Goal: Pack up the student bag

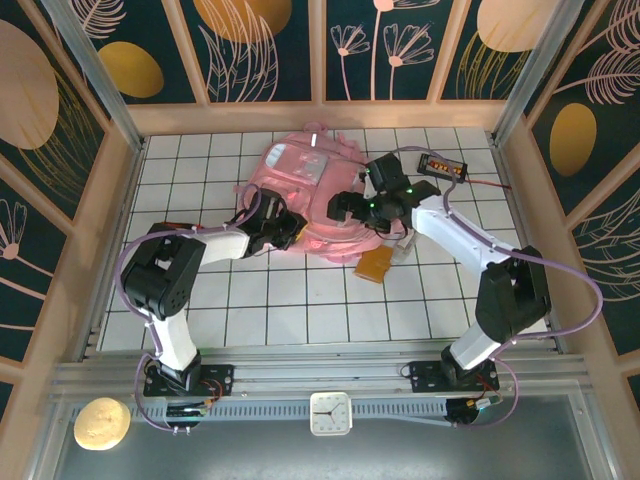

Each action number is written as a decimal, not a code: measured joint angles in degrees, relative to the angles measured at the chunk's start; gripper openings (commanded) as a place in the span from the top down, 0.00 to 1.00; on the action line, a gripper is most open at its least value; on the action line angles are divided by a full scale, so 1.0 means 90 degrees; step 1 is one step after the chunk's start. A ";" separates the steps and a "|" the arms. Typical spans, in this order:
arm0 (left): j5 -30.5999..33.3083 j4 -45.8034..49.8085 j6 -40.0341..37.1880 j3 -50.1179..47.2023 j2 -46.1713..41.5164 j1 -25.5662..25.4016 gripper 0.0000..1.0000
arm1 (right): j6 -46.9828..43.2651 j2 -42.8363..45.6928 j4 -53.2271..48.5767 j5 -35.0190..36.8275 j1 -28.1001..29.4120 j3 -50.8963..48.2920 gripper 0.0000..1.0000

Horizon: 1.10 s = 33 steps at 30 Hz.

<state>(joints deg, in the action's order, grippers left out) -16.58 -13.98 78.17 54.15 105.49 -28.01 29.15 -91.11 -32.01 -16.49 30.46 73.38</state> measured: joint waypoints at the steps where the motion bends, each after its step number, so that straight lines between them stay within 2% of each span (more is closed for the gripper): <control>1: -0.0007 -0.0022 -0.0005 0.0000 0.0017 0.0010 1.00 | -0.0027 0.0002 -0.0002 0.0049 0.0068 0.0000 0.01; 12: -0.0136 0.0019 0.0087 0.0316 -0.0114 0.0029 1.00 | 0.0002 0.0000 -0.0165 0.0294 0.0670 0.0000 0.03; 20: -0.0287 -0.0044 0.0622 0.0318 -0.0585 0.0029 1.00 | 0.0257 0.0000 -0.0134 0.0520 0.0658 -0.0007 0.08; 27: -0.0374 -0.0051 0.0879 0.0321 -0.0884 0.0029 1.00 | 0.0653 0.0015 0.0272 0.0393 0.0114 -0.0257 0.27; 33: -0.0440 -0.0379 0.1450 0.0318 -0.0925 0.0032 1.00 | 0.0843 0.0015 0.0593 0.0362 0.0061 -0.0272 0.35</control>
<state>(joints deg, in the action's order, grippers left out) -20.53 -17.39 91.22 57.01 97.17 -27.73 36.73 -90.98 -26.68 -13.23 31.00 70.94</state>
